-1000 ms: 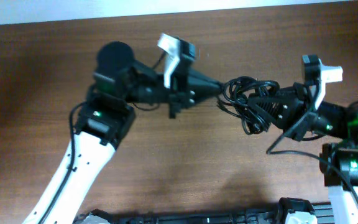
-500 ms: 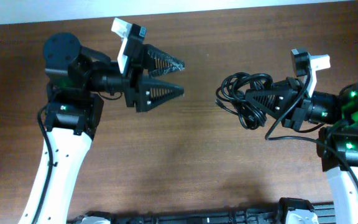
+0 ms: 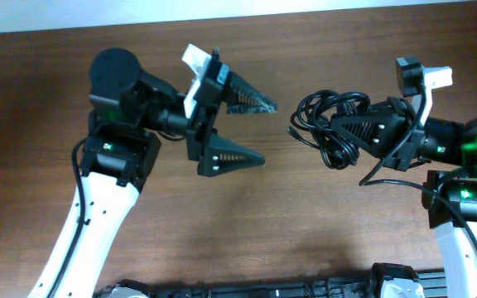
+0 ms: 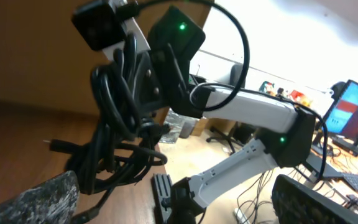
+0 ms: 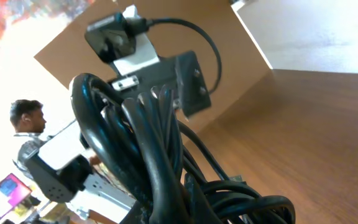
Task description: Untangle cables
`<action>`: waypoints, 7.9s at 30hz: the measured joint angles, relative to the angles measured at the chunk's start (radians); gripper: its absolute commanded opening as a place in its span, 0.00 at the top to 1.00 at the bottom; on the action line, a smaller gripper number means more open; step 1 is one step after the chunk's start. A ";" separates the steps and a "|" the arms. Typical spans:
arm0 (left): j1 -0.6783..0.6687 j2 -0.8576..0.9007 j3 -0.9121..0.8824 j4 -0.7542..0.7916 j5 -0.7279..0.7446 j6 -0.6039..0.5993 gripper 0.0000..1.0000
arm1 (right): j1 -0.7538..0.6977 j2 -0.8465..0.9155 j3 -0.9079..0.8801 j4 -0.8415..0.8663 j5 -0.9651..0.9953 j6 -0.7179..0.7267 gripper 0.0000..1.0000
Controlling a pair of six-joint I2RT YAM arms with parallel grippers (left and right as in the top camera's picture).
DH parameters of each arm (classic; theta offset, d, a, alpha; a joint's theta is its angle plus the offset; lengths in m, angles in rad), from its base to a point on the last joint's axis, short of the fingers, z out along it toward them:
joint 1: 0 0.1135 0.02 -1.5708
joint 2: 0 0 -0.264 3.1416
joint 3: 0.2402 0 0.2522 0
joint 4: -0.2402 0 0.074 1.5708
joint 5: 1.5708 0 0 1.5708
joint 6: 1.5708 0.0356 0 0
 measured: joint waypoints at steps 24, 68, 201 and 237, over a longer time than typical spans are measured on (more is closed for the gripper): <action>-0.253 -0.001 0.002 -0.082 -0.472 0.118 0.32 | 0.000 0.000 0.000 0.167 0.013 0.316 0.96; -0.103 0.026 -0.011 0.226 -0.317 -0.660 1.00 | 0.006 0.046 0.003 0.169 -0.039 0.083 0.96; -0.370 0.042 -0.008 0.134 -0.897 -0.447 0.01 | -0.067 0.131 0.003 0.164 0.106 0.119 0.96; -0.356 0.138 -0.009 0.291 -0.933 -0.470 1.00 | -0.070 0.125 0.003 0.171 0.044 0.134 0.82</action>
